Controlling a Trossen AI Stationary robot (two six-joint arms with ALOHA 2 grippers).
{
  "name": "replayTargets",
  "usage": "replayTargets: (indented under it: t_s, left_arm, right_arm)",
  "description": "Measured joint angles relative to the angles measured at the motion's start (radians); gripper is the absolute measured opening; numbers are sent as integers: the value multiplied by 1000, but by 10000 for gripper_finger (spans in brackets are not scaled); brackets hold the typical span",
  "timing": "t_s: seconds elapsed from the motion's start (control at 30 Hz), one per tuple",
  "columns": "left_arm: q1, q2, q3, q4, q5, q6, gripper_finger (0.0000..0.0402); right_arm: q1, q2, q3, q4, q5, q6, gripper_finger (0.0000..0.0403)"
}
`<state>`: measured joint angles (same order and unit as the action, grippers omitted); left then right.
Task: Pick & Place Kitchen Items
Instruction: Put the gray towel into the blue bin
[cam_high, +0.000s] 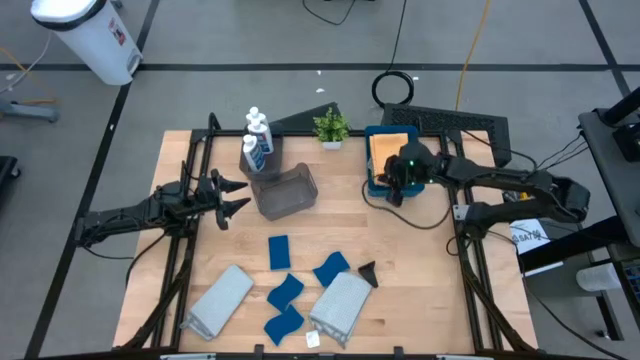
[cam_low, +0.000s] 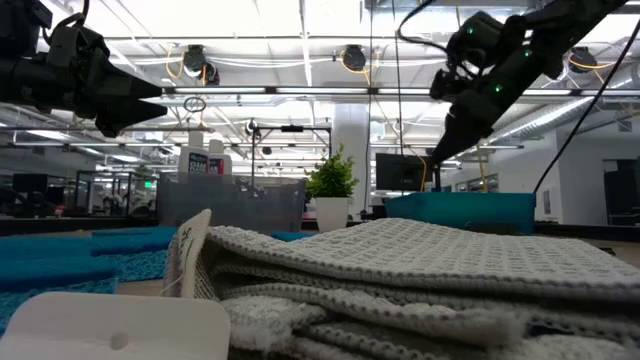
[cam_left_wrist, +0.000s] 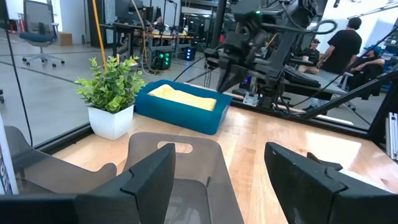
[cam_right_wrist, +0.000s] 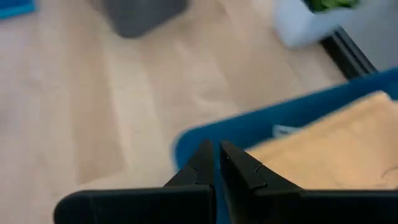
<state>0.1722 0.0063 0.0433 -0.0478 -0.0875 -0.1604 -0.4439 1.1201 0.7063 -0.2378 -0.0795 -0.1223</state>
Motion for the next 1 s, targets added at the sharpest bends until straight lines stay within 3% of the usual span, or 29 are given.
replayTargets:
  t_s: [0.5,1.0]
  left_arm:
    - [0,0,0,0,0,0,251]
    - [0,0,0,0,0,0,251]
  right_arm:
    - [341,4,0,114,0,159,4]
    - [577,81,0,237,0,225,4]
